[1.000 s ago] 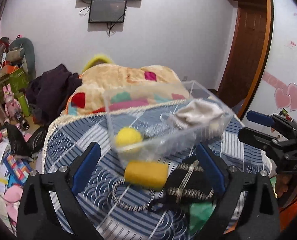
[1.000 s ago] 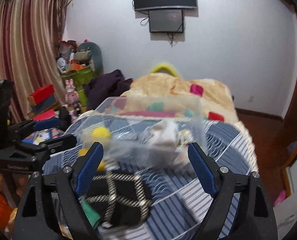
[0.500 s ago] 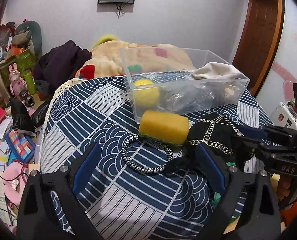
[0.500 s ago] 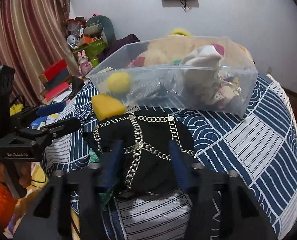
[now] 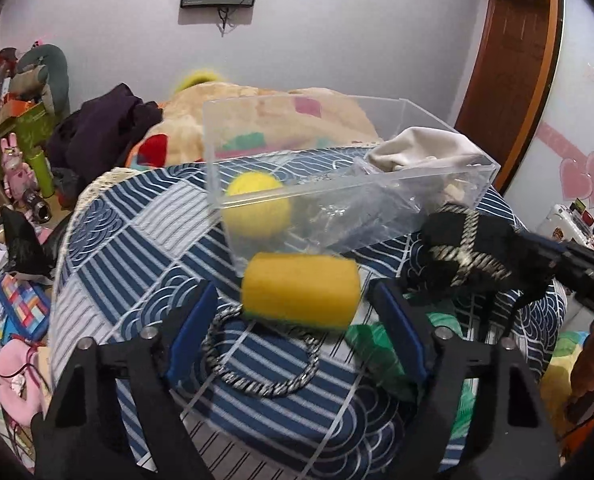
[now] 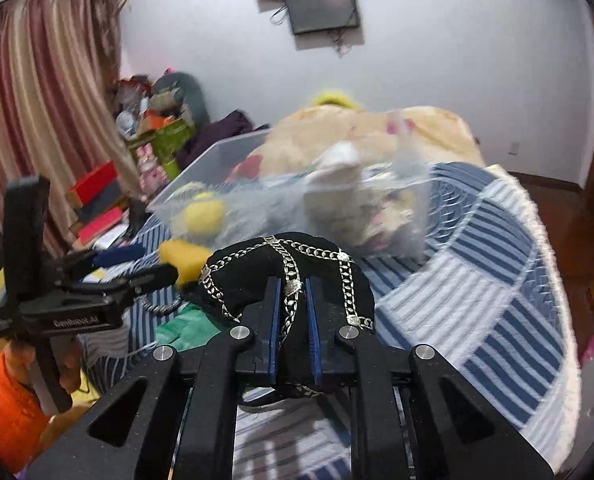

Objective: Organize soft objects
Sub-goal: 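Grasp the yellow sponge with the left gripper while the right grasps the black cap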

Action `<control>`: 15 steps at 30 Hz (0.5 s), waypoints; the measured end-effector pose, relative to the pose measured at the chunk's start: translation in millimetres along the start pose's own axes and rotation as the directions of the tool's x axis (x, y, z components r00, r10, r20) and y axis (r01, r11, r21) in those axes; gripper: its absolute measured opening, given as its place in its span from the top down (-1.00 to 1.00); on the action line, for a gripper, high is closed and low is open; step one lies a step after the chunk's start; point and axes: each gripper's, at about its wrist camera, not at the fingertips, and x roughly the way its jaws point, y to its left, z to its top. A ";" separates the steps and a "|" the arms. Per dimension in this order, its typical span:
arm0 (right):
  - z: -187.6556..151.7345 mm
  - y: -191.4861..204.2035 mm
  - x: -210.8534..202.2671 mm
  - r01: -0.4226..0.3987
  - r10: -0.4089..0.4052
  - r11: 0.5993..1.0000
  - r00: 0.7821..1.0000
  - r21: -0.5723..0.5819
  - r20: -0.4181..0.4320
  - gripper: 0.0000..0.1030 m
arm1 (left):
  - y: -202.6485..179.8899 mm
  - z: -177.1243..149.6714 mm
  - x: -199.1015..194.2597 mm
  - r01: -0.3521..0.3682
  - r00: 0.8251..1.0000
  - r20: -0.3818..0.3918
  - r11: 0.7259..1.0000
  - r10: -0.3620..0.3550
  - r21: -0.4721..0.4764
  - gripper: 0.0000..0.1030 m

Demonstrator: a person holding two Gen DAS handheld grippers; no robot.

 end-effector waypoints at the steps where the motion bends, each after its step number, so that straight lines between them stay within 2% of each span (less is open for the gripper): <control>1: 0.4 -2.9 -4.8 0.006 -0.006 1.000 1.000 0.008 0.008 0.79 | -1.2 1.5 4.1 0.009 1.000 -0.006 1.000 -0.009 -0.004 -0.50; 3: 1.0 -9.1 -13.1 0.017 -0.017 1.000 1.000 0.023 0.025 0.79 | -3.4 4.2 10.8 0.022 1.000 -0.014 1.000 -0.022 -0.002 -0.40; 5: 1.0 -13.9 -20.5 0.025 -0.027 0.999 0.999 0.036 0.042 0.79 | -5.6 5.0 14.6 0.018 1.000 -0.019 1.000 -0.018 0.005 -0.20; 10: 2.8 -18.2 -36.0 0.018 -0.023 0.998 0.996 0.053 0.088 0.79 | -7.9 0.4 7.8 0.035 0.999 -0.014 0.999 -0.034 0.018 -0.13; 15: 13.4 -20.3 -51.5 0.020 -0.028 0.998 0.991 0.058 0.132 0.79 | -12.0 -4.7 -13.0 0.014 1.000 0.022 0.999 -0.015 0.046 -0.08</control>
